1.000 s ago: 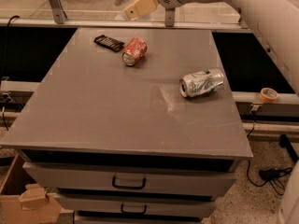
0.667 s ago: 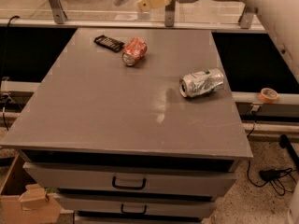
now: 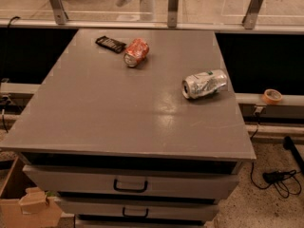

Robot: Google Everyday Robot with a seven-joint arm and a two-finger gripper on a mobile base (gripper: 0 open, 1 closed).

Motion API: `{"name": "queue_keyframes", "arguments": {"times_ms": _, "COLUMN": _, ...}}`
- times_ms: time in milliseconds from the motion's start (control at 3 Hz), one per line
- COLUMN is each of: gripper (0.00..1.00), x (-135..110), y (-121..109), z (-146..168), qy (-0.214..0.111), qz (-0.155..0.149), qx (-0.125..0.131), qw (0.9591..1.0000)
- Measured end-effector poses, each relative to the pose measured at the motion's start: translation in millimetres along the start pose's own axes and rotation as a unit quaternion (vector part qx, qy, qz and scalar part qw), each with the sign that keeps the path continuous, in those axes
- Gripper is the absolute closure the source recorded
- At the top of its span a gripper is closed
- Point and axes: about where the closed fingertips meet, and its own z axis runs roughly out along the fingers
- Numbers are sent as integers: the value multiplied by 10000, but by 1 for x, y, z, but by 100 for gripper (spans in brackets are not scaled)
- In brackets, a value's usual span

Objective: Move coke can near rxbar chocolate

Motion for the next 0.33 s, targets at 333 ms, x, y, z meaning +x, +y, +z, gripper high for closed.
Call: {"name": "queue_keyframes", "arguments": {"times_ms": 333, "gripper": 0, "x": -6, "y": -6, "z": -3, "qy": -38, "qz": -88, "qx": 58, "qw": 9999}}
